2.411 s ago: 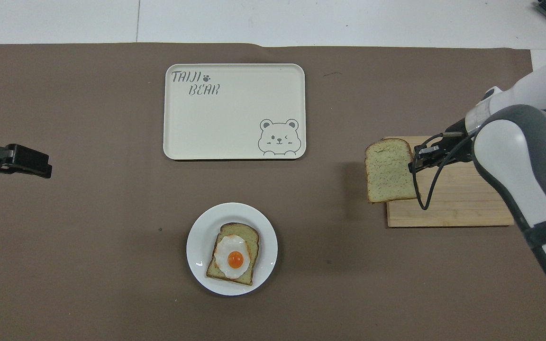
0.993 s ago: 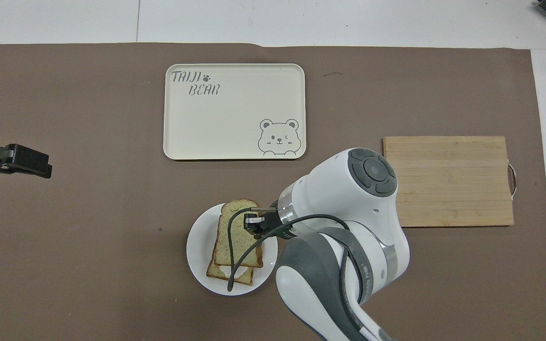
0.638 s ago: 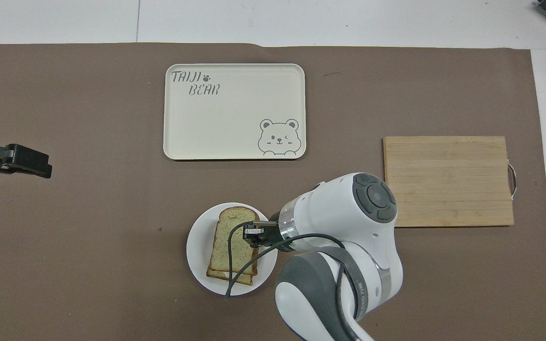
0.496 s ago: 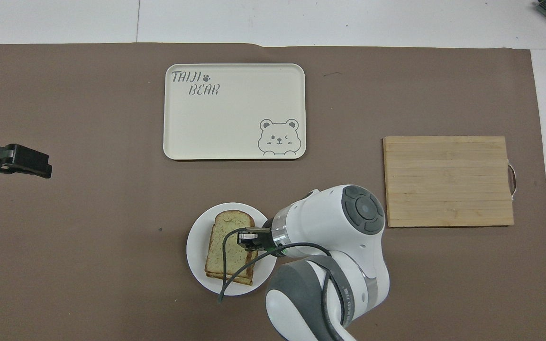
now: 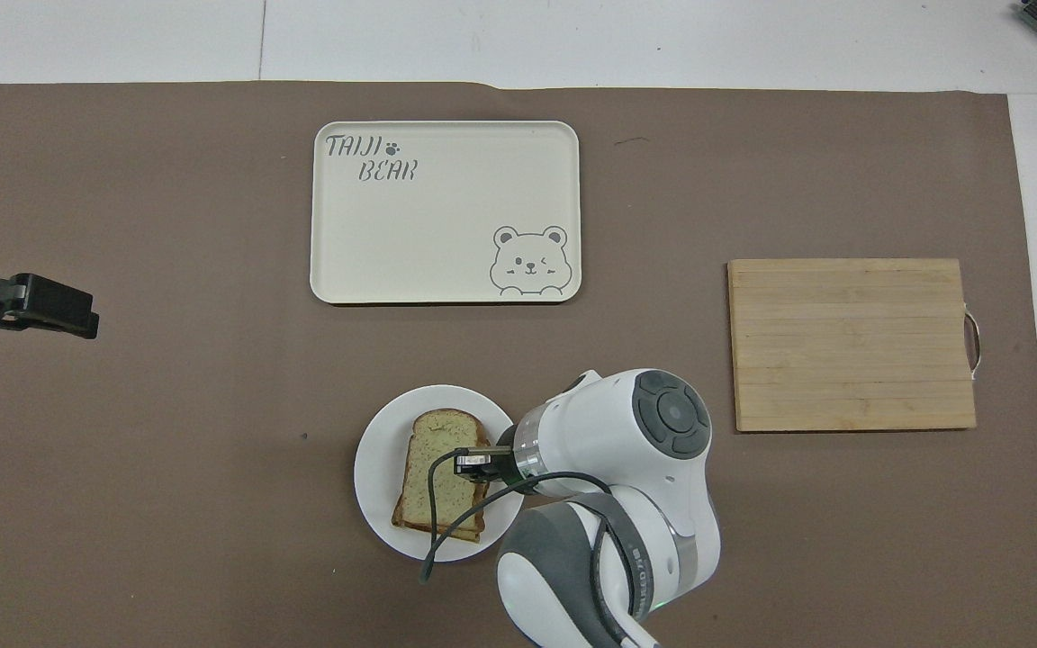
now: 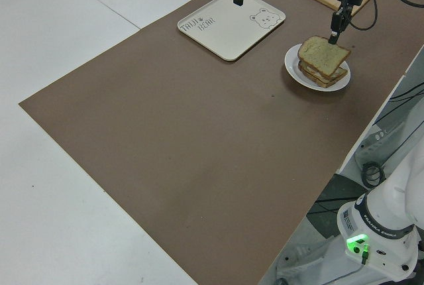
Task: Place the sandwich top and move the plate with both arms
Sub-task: 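Lower the bread onto the egg toast and open the right gripper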
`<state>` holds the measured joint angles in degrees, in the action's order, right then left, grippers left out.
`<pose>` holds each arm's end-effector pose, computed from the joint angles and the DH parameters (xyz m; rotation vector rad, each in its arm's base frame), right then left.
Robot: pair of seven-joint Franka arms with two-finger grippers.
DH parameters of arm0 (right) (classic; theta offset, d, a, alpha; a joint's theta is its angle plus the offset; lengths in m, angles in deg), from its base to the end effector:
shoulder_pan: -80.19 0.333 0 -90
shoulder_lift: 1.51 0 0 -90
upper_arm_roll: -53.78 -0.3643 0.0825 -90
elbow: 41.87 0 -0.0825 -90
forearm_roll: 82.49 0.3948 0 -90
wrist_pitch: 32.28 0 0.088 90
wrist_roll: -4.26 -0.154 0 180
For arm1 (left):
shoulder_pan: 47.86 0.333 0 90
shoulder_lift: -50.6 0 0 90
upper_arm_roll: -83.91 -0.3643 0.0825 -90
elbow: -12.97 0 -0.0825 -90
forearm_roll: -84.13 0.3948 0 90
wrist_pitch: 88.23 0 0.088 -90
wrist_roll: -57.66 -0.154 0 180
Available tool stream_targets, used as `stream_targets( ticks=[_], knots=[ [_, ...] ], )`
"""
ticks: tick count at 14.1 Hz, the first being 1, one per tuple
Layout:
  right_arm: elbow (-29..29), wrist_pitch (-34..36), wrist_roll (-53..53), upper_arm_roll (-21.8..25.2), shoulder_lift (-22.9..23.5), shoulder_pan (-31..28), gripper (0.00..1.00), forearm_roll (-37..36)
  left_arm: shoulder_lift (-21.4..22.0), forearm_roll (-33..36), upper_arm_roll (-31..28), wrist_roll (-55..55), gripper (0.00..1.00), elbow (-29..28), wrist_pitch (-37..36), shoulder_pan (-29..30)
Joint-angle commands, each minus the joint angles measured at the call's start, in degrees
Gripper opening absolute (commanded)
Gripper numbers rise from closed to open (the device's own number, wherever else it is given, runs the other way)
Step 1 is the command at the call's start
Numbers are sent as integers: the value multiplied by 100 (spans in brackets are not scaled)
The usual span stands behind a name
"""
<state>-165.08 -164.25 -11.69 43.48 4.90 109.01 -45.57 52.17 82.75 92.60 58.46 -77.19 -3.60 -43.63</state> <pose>0.4302 0.3915 0.3576 -2.6641 0.0364 0.2724 0.5403 -0.0473 0.6318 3.1213 -0.1016 -0.1098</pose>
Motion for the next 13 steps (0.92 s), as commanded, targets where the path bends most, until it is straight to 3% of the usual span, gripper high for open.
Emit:
stream_targets(
  ticks=[1,6,7,8,9,13],
  knots=[
    [-63,-153,565,19,19,27,0,183,142,68,35,-71,100,-169,115,61],
    [-98,-417,681,10,150,98,0,175,142,77,35,-71,100,-169,115,61],
    [-80,-417,663,19,168,98,11,175,142,42,35,-80,100,-169,89,43],
    [-71,-408,611,19,177,98,59,175,142,42,35,-71,100,-160,97,-18],
    [-63,-408,584,19,186,98,100,175,142,42,44,-71,100,-160,106,-18],
    [113,-399,602,45,247,28,100,61,142,33,27,-71,100,-160,97,61]
  ],
)
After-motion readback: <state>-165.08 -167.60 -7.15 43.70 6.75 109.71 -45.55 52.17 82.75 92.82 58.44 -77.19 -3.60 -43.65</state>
